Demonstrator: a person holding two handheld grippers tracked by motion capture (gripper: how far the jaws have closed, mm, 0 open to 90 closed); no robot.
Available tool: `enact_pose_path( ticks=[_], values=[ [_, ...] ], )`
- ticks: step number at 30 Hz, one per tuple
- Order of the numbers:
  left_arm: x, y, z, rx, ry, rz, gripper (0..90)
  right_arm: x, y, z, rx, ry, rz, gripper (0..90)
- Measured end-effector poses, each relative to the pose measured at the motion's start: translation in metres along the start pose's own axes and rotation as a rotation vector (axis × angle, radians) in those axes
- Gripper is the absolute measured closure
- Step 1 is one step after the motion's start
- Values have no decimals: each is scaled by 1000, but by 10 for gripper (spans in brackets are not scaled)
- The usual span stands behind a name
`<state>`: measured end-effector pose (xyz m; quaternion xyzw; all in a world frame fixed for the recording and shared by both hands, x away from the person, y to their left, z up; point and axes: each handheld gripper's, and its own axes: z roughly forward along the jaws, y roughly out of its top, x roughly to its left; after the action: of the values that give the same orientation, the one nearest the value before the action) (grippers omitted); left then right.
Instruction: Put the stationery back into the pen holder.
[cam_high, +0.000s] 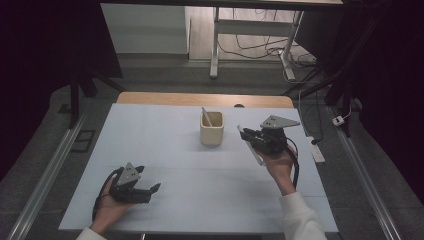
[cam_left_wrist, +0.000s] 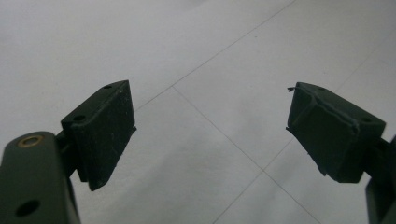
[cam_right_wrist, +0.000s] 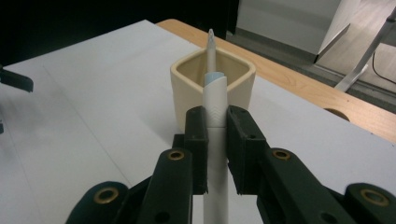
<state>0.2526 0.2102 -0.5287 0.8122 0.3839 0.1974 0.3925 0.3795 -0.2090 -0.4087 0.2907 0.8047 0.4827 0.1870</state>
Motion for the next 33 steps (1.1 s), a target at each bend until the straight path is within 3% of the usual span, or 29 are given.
enact_pose_path(
  ticks=[25, 33],
  values=[
    [1, 0, 0, 0, 0, -5, 152, 4, 4, 11, -144, 6, -3, 782],
    [1, 0, 0, -1, 0, -6, 152, -1, 12, 14, -186, 21, 20, 782]
  ],
)
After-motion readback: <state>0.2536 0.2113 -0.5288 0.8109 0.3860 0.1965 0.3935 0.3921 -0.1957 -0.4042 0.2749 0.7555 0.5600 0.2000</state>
